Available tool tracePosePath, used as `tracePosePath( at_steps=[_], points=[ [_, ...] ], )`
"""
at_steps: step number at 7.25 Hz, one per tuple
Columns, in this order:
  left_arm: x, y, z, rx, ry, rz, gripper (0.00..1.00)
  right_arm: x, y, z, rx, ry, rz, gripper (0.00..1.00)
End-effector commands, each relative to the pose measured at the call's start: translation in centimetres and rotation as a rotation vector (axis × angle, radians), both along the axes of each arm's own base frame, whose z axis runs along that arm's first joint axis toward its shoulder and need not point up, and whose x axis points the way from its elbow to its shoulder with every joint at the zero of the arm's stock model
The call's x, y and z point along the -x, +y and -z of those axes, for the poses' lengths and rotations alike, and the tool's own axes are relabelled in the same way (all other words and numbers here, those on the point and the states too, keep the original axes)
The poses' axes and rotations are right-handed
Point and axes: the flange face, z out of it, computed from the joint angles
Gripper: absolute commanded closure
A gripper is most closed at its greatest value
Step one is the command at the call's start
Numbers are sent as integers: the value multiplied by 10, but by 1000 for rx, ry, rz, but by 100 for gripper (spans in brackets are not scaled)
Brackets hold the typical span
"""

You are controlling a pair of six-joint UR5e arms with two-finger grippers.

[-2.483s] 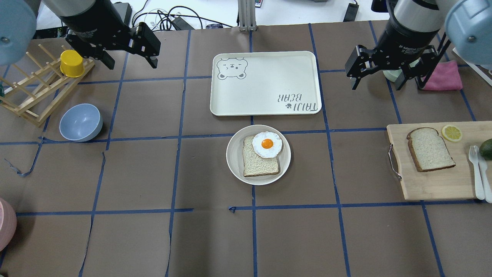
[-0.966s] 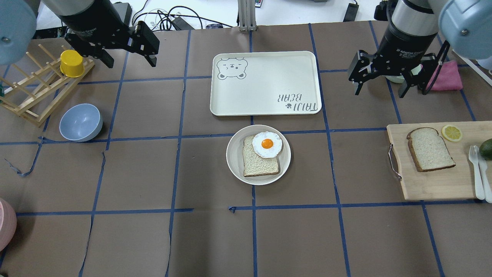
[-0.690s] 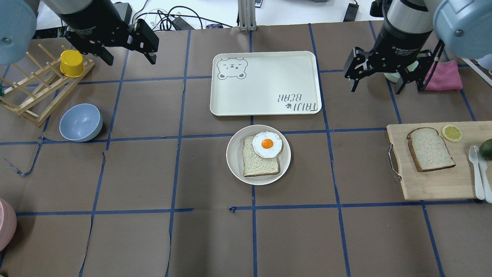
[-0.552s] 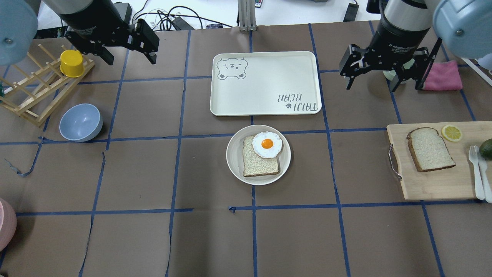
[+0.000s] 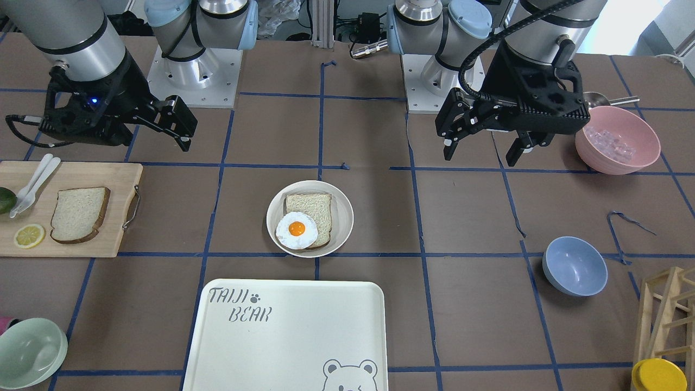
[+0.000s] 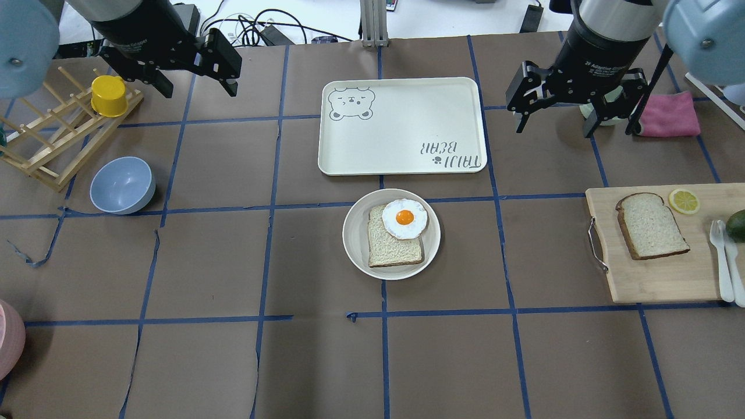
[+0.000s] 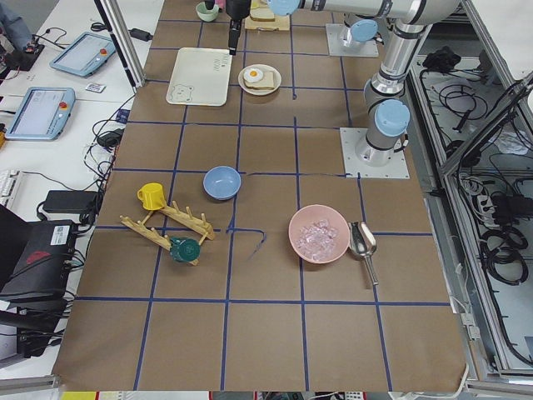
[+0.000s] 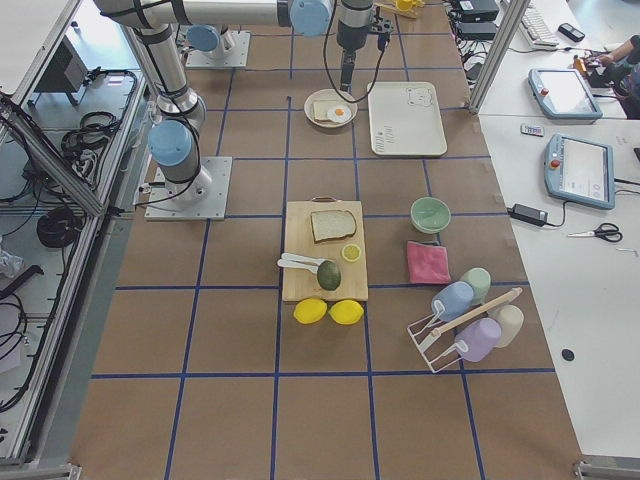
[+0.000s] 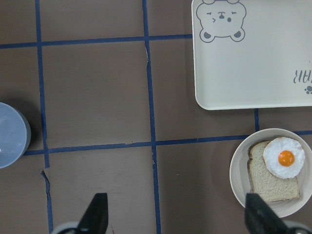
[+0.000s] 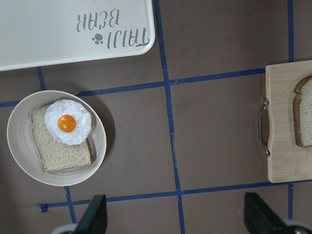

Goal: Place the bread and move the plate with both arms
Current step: 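Move the right gripper over the bread slice on the wooden board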

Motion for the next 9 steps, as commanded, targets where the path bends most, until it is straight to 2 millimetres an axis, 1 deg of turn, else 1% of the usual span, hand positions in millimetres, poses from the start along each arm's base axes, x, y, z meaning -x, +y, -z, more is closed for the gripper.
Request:
tracePosePath(
  at_steps=[1,2,3,4,6,8,9],
  points=[
    [-1,0,0,0,0,-1,0,1,-1,7,-20,0,1,0],
    [-1,0,0,0,0,-1,0,1,0,9,-23,0,1,0],
    [0,1,-1,2,0,0,0,1,3,5,-17,0,1,0],
    [-1,1,0,0,0,-1,0,2,3,7,-28,3,4,0],
    [-1,1,-1,2,0,-1,0,9,6,11,-61,68,-5,0],
    [-1,1,-1,2,0,-1,0,10,4,10,-47,74,19,0],
    [-1,1,-2,4,0,-1,0,15,0,18,-65,77,75,0]
  ],
)
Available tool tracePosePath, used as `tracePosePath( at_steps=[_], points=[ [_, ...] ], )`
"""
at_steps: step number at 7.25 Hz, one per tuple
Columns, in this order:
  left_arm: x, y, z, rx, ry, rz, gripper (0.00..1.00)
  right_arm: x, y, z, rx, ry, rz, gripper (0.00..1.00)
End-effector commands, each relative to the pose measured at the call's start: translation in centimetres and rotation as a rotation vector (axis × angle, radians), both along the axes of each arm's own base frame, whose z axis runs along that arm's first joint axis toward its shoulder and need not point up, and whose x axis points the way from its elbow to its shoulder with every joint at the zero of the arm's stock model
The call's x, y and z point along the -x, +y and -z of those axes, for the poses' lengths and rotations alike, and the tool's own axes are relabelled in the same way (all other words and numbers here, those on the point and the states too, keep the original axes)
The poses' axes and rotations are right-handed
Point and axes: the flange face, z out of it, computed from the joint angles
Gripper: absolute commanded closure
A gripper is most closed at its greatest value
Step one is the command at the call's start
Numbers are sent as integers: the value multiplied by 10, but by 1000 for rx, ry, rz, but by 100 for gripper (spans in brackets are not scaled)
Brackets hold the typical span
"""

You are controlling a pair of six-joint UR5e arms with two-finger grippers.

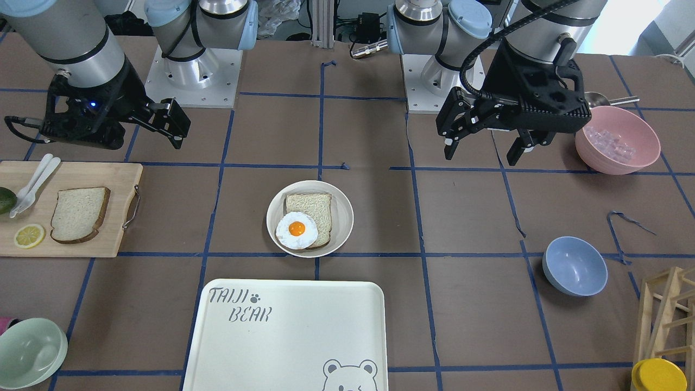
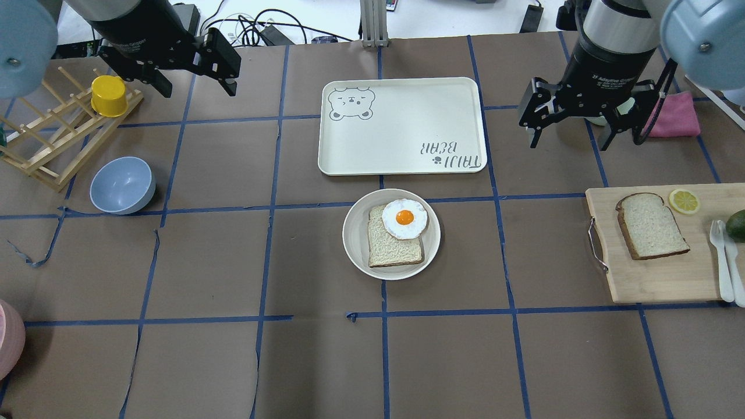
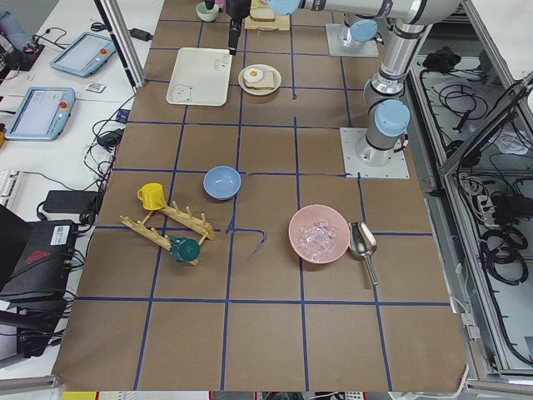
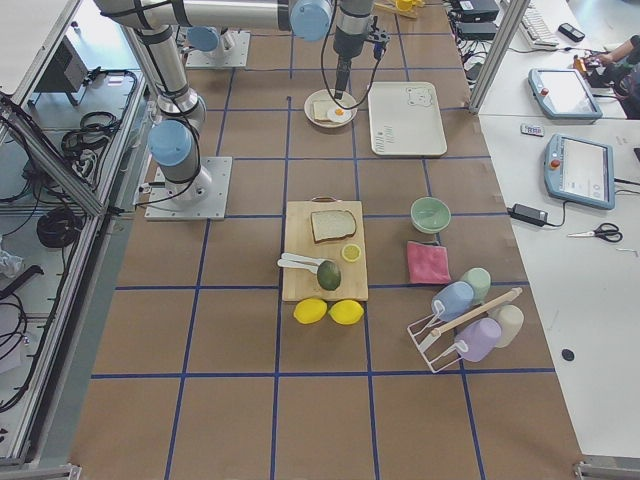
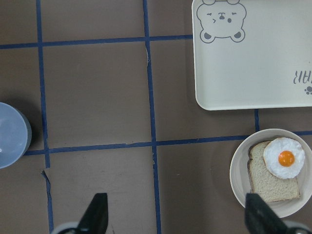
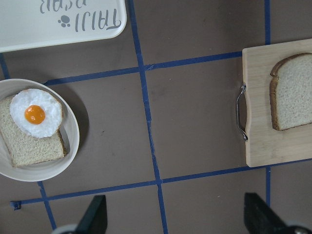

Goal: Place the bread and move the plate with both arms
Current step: 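Move the right gripper over the bread slice on the wooden board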

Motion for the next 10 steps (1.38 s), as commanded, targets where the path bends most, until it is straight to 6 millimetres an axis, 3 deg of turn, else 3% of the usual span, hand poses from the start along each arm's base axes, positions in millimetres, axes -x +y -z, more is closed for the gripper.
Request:
tracePosePath(
  at_steps=[1,2,3,4,6,7,8,10],
  points=[
    [0,0,-1,1,0,0,0,23,-13,34,-55,-7,115,0],
    [1,1,-1,1,2,2,0,58,-21,63,-107,-14,178,0],
    [4,1,-1,2,2,3,0,99,-26,74,-113,-7,242,0],
    [2,2,-1,1,0,5,0,127,-27,90,-114,-14,304,0],
    [3,1,1,-2,2,0,0,151,-41,133,-36,6,342,6],
    [3,1,1,-2,1,0,0,159,-41,167,-68,3,355,24],
    [3,1,1,-2,2,3,0,173,-47,187,-65,90,337,23],
    [3,1,1,-2,2,3,0,181,-55,215,-89,130,329,23]
  ],
)
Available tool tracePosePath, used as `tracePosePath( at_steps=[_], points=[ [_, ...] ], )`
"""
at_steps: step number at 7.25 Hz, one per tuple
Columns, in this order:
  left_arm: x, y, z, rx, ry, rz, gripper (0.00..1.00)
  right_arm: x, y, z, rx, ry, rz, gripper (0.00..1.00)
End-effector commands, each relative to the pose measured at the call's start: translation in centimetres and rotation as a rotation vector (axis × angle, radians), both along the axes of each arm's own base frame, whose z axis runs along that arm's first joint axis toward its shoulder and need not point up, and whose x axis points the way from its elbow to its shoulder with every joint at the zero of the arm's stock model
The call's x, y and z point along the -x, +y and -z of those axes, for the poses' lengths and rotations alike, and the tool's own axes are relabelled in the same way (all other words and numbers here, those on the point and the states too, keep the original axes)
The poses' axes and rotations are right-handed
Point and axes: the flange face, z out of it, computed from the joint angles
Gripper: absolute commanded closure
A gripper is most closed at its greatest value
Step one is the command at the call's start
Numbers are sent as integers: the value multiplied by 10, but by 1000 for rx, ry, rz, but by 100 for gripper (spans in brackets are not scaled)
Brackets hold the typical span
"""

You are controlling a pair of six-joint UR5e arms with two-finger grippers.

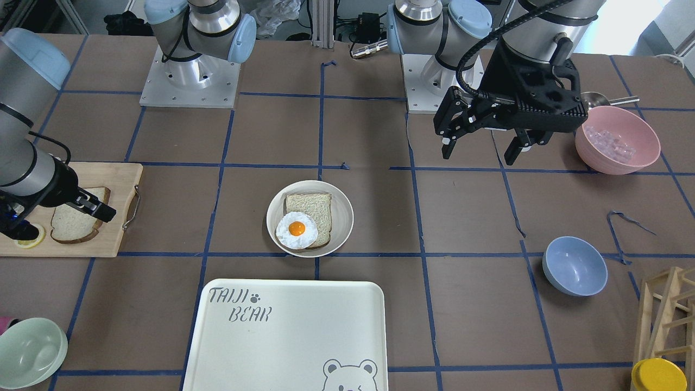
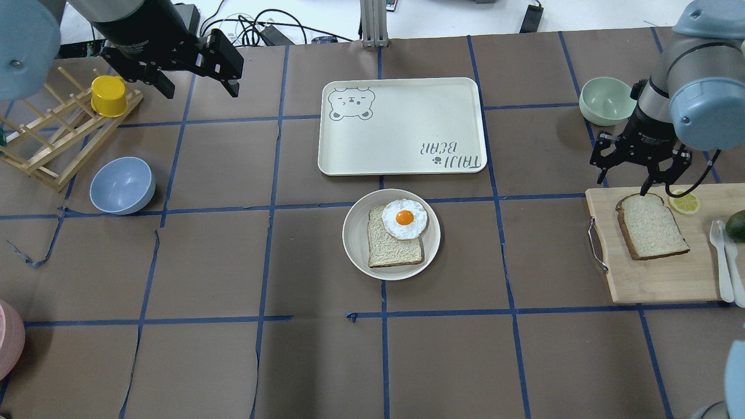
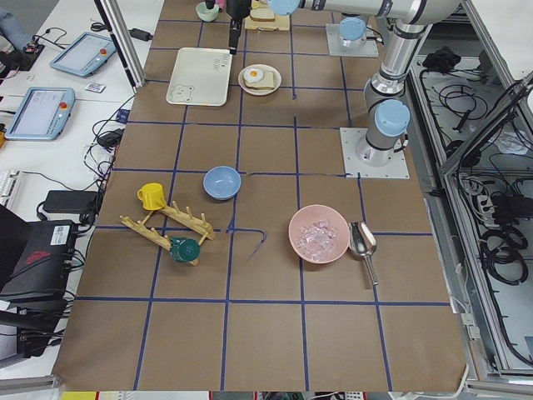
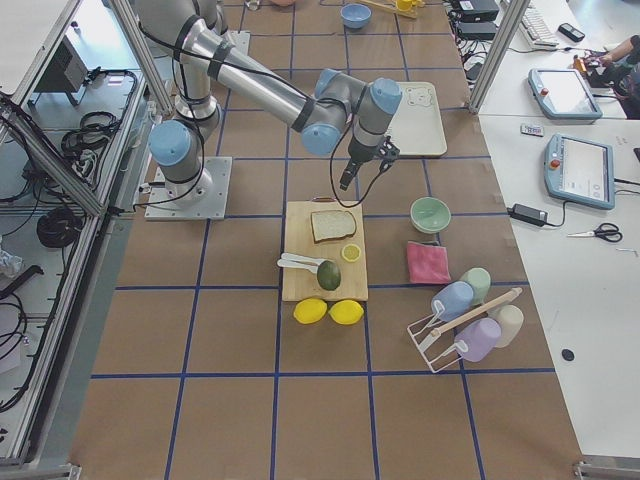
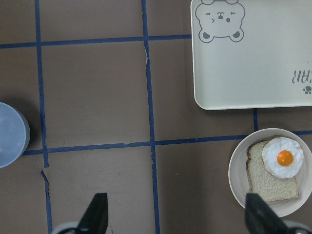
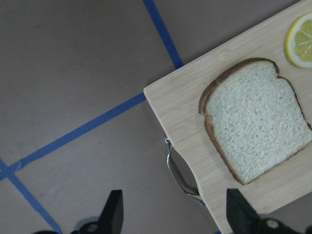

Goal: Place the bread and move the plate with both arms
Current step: 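Move the right gripper over the bread slice on the wooden board, then lower the right gripper and pinch the bread slice's crust edge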

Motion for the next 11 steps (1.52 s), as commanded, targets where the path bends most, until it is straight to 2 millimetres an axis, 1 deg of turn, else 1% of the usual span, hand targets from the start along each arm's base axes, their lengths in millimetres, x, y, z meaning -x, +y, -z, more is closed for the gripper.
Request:
tracePosePath(
  at_steps=[1,2,4,5,6,8,10,11],
  points=[
    [0,0,0,0,0,0,0,10,-13,38,-15,31,-5,23],
    [0,0,0,0,0,0,0,15,-17,54,-31,53,-24,24],
    [0,0,0,0,2,1,0,21,-21,70,-42,75,-29,26],
    [0,0,0,0,0,0,0,31,-19,78,-60,77,-29,27],
    [0,0,0,0,2,1,0,34,-19,82,-68,71,-28,32],
    [0,0,0,0,2,1,0,34,-18,83,-71,67,-27,55],
    [-1,0,1,-1,1,2,0,34,-18,83,-73,64,-27,81],
    [-1,1,1,0,-1,3,0,33,-18,83,-77,60,-27,100]
  ],
)
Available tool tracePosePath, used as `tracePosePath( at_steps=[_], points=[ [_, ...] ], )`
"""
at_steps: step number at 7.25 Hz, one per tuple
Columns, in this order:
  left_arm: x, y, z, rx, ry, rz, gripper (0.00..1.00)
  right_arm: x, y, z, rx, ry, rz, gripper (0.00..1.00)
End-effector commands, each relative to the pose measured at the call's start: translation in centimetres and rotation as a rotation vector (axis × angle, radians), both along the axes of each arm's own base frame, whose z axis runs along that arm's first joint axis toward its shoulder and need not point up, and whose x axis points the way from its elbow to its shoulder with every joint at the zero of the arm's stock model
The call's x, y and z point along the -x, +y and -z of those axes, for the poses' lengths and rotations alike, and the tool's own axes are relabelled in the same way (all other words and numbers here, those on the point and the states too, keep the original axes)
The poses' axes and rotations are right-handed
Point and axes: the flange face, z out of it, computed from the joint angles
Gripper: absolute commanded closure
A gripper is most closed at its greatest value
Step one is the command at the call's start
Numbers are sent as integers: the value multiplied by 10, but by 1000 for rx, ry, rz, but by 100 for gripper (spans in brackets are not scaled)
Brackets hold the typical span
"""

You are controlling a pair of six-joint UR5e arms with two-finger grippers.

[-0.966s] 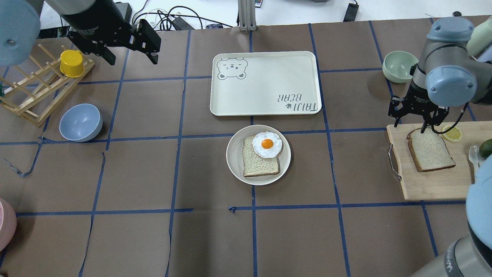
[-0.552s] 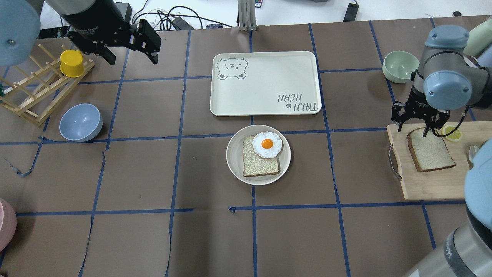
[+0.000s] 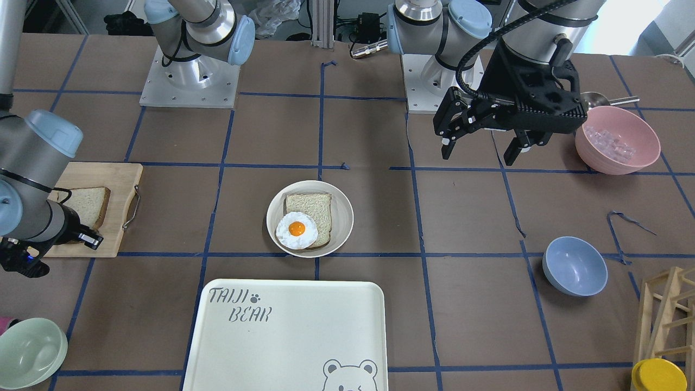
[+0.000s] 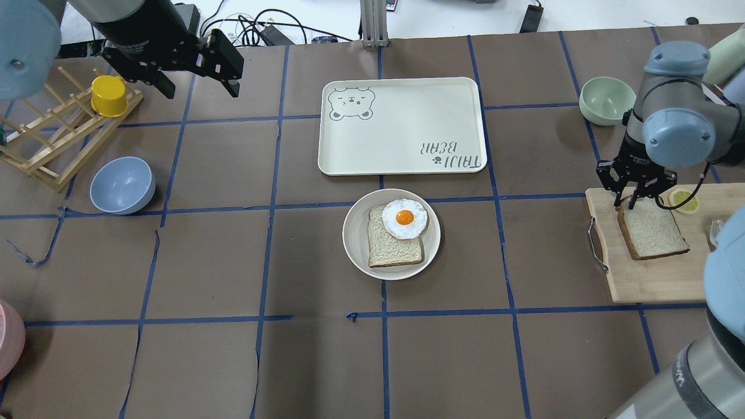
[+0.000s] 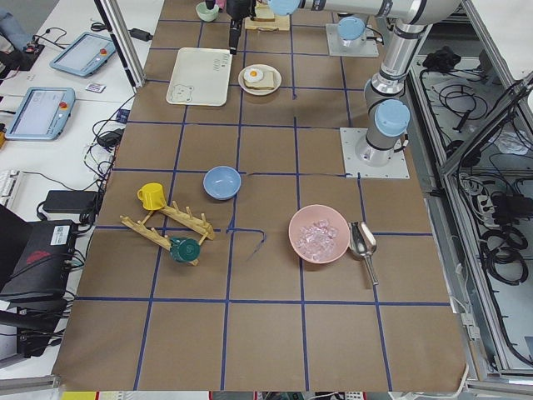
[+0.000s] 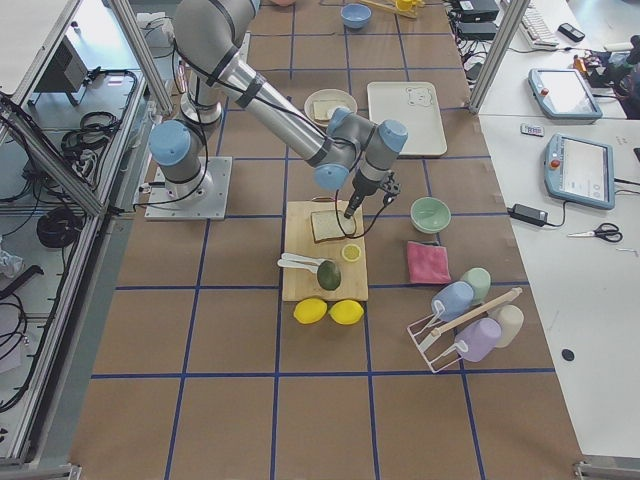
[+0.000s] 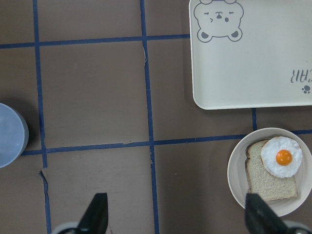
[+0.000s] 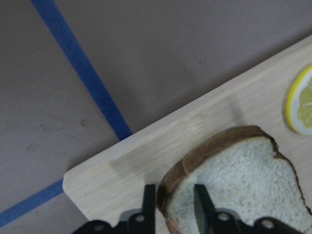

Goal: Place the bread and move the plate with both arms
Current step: 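Lower the right gripper and pinch the bread slice's crust edge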

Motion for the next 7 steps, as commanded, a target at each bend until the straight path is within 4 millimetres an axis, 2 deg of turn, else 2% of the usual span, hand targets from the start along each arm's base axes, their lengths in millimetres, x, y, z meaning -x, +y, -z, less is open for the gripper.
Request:
tracePosePath(
  at_steps=[1,3,5,7],
  points=[
    [1,2,1,-2,-1,-3,0,-1,1,0,-6,-5,1,100],
    [1,2,2,-4,0,-1,0,-2,2,-9,-1,-27,6,100],
    [2,2,2,-3,0,2,0,-6,8,-38,4,-27,6,100],
    [2,2,2,-3,0,5,0,-8,12,-52,6,-28,5,100]
  ],
)
